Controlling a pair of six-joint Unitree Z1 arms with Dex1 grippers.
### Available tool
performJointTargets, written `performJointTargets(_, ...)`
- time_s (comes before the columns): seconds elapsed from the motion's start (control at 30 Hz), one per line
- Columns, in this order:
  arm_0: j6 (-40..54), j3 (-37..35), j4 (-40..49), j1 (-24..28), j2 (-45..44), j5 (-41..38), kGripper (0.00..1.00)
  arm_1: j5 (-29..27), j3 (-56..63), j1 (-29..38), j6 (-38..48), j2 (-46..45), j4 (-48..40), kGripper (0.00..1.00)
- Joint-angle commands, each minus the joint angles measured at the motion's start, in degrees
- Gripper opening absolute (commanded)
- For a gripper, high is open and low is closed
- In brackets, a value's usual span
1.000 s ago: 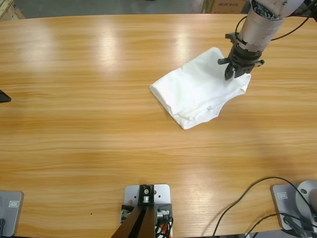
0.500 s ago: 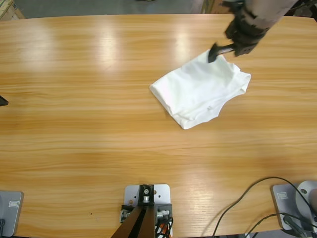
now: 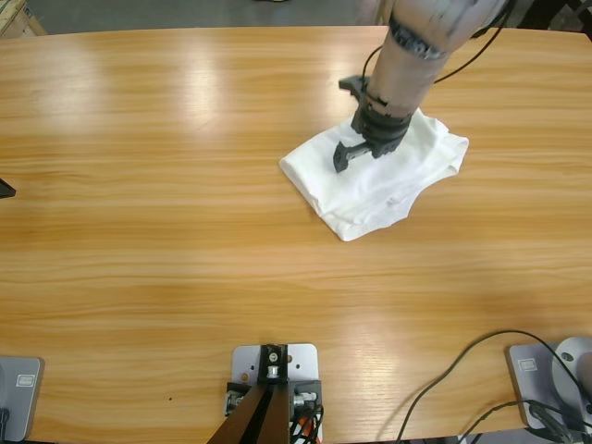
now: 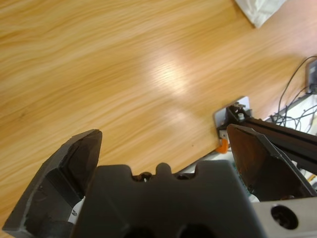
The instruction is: Fold clothes
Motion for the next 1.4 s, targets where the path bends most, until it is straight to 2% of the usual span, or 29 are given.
performJointTargets(0.03, 0.0, 1.6, -0.2, 0.0, -0.4, 1.4, 0.982, -2.2, 0.9, -2.8, 0.0, 6.0, 0.0, 1.0)
performJointTargets(0.13, 0.3, 1.4, -0.5, 0.0, 0.0, 1.4, 0.982, -2.0, 0.7, -2.5, -0.1, 7.1, -0.1, 0.993)
performJointTargets(0.37, 0.3, 1.3, -1.0, 0.1, 0.5, 1.4, 0.982, -0.4, -5.8, 6.4, -1.6, 8.1, 2.2, 0.991)
performJointTargets(0.73, 0.4, 1.2, -1.6, 0.3, 1.1, 1.4, 0.982, 2.2, -32.0, 18.0, -8.1, 14.1, 14.8, 0.996)
performJointTargets(0.83, 0.6, 1.1, -1.8, 0.5, 1.0, 1.4, 0.982, -1.2, -36.2, 18.3, -7.4, 14.7, 18.7, 0.992)
performJointTargets(0.93, 0.8, 1.2, -1.8, 1.0, 0.8, 1.4, 0.982, -4.2, -35.8, 15.8, -5.3, 10.7, 19.5, 1.0)
performJointTargets(1.03, 0.9, 1.2, -1.8, 1.2, 0.7, 1.4, 0.982, -1.4, -30.7, 8.1, -4.0, 6.8, 18.8, 1.0)
performJointTargets(1.17, 1.2, 1.3, -1.8, 1.4, 0.8, 1.4, 0.982, 1.1, -15.6, 0.9, -6.5, -0.7, 10.4, 1.0)
performJointTargets(1.3, 1.3, 1.3, -2.0, 1.4, 1.2, 1.4, 0.982, 2.2, -2.1, 0.1, -6.6, -5.2, 2.0, 1.0)
performJointTargets(1.4, 1.3, 1.3, -2.2, 1.4, 1.5, 1.3, 0.982, 2.8, 0.8, 0.2, -6.3, -5.1, -0.4, 1.0)
